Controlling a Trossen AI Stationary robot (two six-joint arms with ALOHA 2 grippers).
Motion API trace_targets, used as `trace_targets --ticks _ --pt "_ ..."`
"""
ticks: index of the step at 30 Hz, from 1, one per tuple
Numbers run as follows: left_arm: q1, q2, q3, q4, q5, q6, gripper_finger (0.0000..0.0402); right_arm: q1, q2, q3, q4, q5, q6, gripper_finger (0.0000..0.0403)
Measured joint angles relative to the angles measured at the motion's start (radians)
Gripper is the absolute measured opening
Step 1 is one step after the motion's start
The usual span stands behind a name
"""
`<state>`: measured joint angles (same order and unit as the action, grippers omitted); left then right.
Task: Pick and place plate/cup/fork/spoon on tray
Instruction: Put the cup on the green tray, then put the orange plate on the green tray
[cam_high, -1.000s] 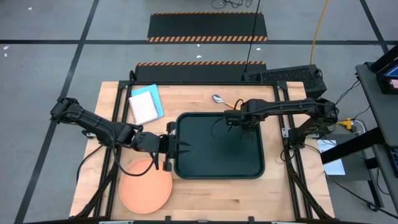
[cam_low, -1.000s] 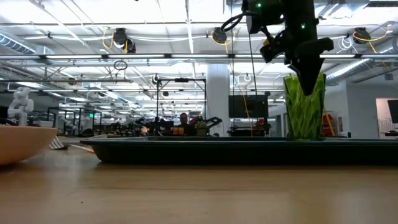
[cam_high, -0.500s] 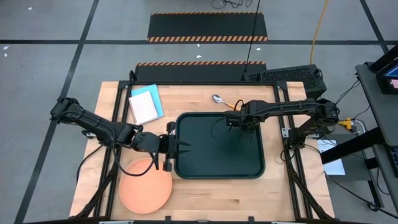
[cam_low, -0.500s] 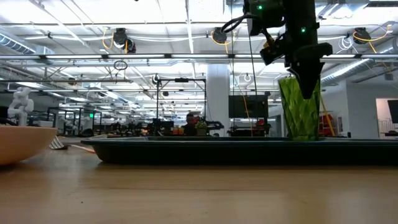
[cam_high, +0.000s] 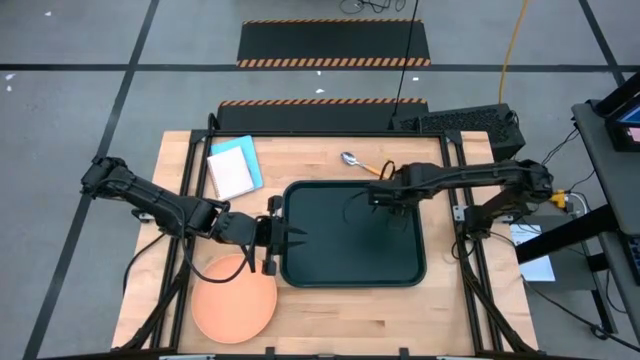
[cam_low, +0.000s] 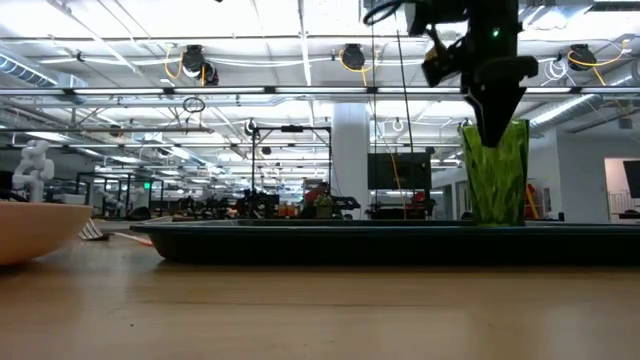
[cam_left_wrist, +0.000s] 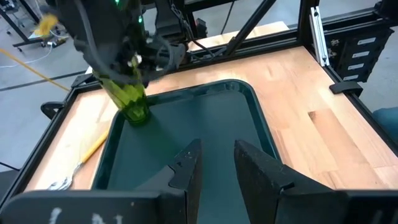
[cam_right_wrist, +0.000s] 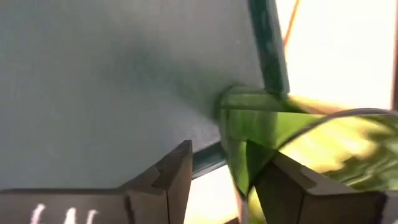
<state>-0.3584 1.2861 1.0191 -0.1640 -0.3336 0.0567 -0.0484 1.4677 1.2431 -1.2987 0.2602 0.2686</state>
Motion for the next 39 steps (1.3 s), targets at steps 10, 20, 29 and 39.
trace_targets --ticks 10,20,29,39 --pt "0.0 0.0 0.0 0.008 0.0 -0.003 0.0099 0.074 -0.162 0.002 0.04 0.0 0.084 0.0154" --pt "-0.003 0.0 0.0 0.035 0.0 -0.04 0.0099 0.306 -0.264 0.003 0.406 0.148 0.098 0.0153" --pt "-0.024 0.0 0.0 0.047 0.0 -0.03 0.0099 0.508 -0.225 0.003 0.581 0.35 0.108 0.0153" --pt "-0.119 0.02 0.115 -0.135 -0.117 -0.182 0.0099 0.596 -0.019 -0.179 1.164 0.448 -0.071 0.0153"
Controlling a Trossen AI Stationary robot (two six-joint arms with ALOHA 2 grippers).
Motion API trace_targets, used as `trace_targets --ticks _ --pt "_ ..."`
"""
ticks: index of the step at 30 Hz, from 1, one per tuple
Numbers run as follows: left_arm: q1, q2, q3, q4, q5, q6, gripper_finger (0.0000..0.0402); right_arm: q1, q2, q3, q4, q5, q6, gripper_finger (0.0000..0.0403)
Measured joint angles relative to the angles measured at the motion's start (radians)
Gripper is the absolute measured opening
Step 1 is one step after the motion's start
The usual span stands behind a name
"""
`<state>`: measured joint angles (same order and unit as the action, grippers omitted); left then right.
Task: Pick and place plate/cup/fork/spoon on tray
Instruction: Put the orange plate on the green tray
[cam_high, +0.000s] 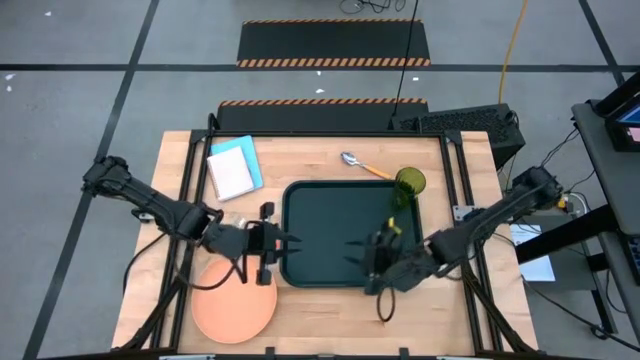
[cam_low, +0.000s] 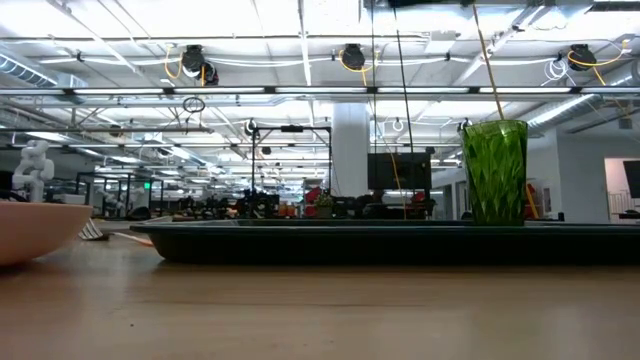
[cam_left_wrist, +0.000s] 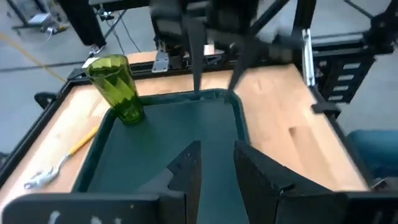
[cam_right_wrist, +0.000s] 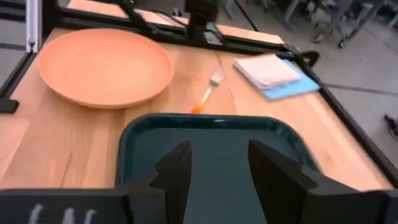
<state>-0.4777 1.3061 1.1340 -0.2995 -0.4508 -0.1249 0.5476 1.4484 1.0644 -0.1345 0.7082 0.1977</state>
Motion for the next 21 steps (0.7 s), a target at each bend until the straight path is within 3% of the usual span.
trace_targets --ticks 7,16,21 --pt "-0.149 0.075 0.061 -0.113 -0.059 -0.139 0.0099 -0.011 0.123 -0.065 0.332 -0.032 -0.186 0.0153" --pt "-0.337 0.247 0.06 -0.193 0.0 -0.534 0.0099 -0.028 0.186 -0.07 0.346 -0.2 -0.143 0.0153" --pt "-0.43 0.375 0.088 -0.185 0.077 -0.683 0.0099 -0.023 0.185 -0.07 0.358 -0.213 -0.074 0.0153"
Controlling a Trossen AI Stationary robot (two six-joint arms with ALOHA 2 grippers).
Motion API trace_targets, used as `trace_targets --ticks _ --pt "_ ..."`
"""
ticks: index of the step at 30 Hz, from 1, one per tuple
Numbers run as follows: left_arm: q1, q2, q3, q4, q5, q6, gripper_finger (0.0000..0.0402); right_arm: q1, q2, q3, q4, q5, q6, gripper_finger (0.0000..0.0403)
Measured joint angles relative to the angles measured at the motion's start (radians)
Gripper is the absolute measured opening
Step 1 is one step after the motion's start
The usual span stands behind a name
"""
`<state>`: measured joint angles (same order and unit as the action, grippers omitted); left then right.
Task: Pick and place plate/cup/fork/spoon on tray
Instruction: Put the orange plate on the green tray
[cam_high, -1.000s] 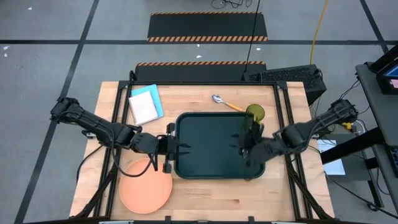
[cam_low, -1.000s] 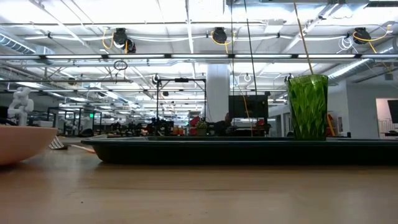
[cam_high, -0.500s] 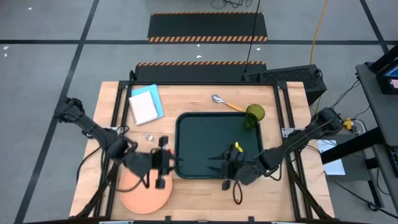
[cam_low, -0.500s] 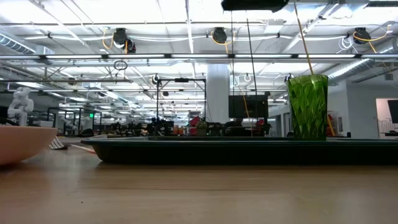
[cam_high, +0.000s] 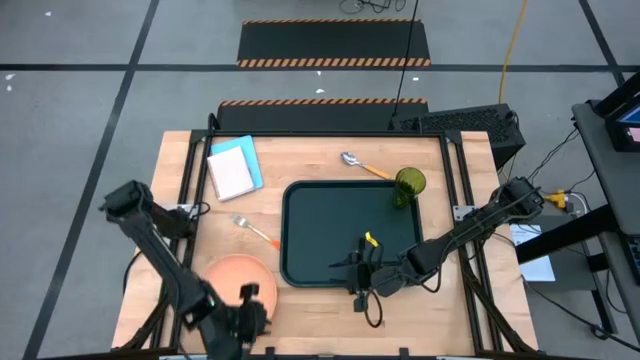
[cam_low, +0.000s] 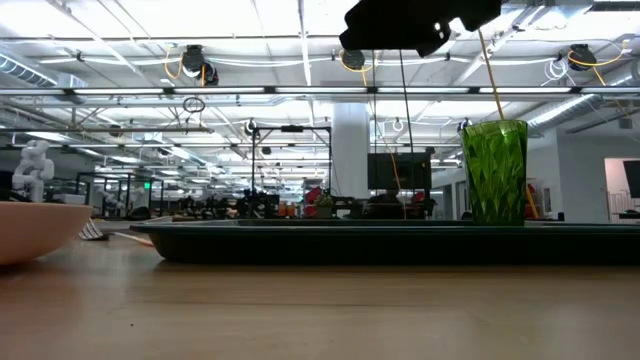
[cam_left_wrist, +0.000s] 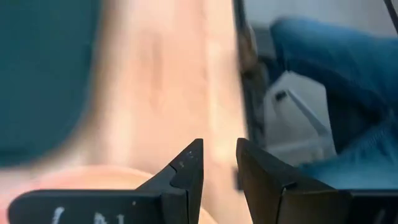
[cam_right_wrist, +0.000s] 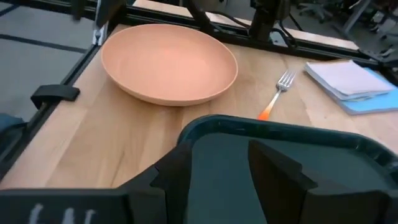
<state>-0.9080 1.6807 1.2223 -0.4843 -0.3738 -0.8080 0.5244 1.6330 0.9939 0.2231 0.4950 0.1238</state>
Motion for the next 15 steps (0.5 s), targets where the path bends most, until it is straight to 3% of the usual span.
trace_targets --ticks 10,15 --pt "-0.086 0.221 0.196 -0.082 0.034 -0.137 0.0099 0.033 -0.002 0.0 -0.019 -0.002 0.023 0.0153" --pt "-0.111 0.295 0.279 -0.202 0.035 -0.22 0.0099 0.058 -0.002 0.0 -0.018 -0.018 0.026 0.0153"
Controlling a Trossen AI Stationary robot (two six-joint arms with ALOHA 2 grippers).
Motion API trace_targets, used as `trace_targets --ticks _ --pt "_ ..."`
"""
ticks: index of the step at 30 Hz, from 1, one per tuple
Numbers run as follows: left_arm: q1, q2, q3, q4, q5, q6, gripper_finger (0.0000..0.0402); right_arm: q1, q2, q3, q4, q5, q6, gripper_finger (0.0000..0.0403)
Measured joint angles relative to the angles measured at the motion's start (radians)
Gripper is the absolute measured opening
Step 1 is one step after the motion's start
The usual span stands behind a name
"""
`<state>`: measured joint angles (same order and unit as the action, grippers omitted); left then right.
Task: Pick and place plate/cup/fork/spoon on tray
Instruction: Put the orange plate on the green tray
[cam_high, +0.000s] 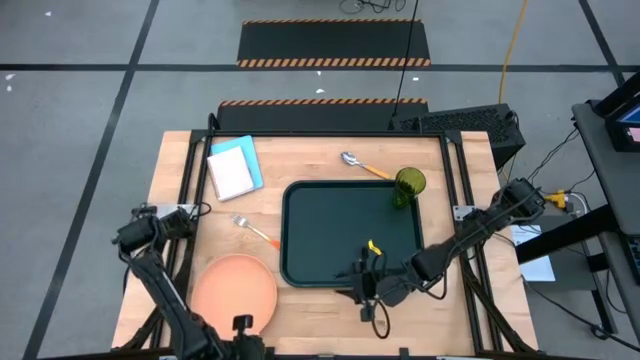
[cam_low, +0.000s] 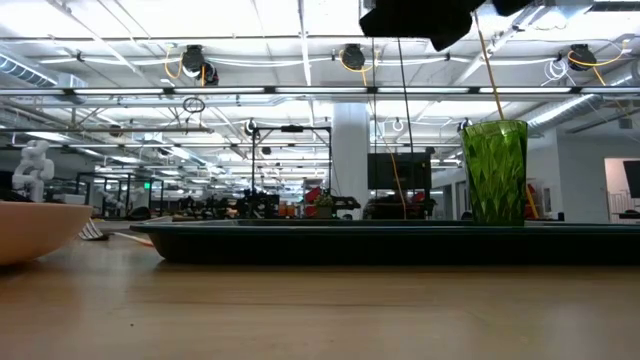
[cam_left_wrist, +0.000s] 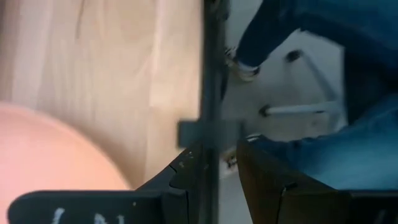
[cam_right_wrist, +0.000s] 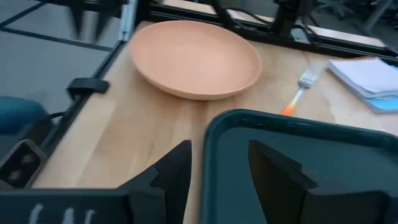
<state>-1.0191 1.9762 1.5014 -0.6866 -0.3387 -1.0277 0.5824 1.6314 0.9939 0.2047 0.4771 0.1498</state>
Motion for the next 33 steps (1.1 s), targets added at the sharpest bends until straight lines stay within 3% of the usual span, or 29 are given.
trace_targets --ticks 7,19,33 --pt "-0.005 0.052 0.011 -0.099 0.006 -0.176 0.0106 0.008 0.0 0.0 -0.026 -0.011 -0.005 0.0153" --pt "-0.005 0.095 0.011 -0.126 -0.008 -0.239 0.0191 0.01 0.0 0.0 -0.059 -0.048 0.056 0.0153" --pt "-0.005 0.095 0.011 -0.225 -0.009 -0.231 0.0198 0.027 0.0 0.0 -0.071 -0.063 0.074 0.0153"
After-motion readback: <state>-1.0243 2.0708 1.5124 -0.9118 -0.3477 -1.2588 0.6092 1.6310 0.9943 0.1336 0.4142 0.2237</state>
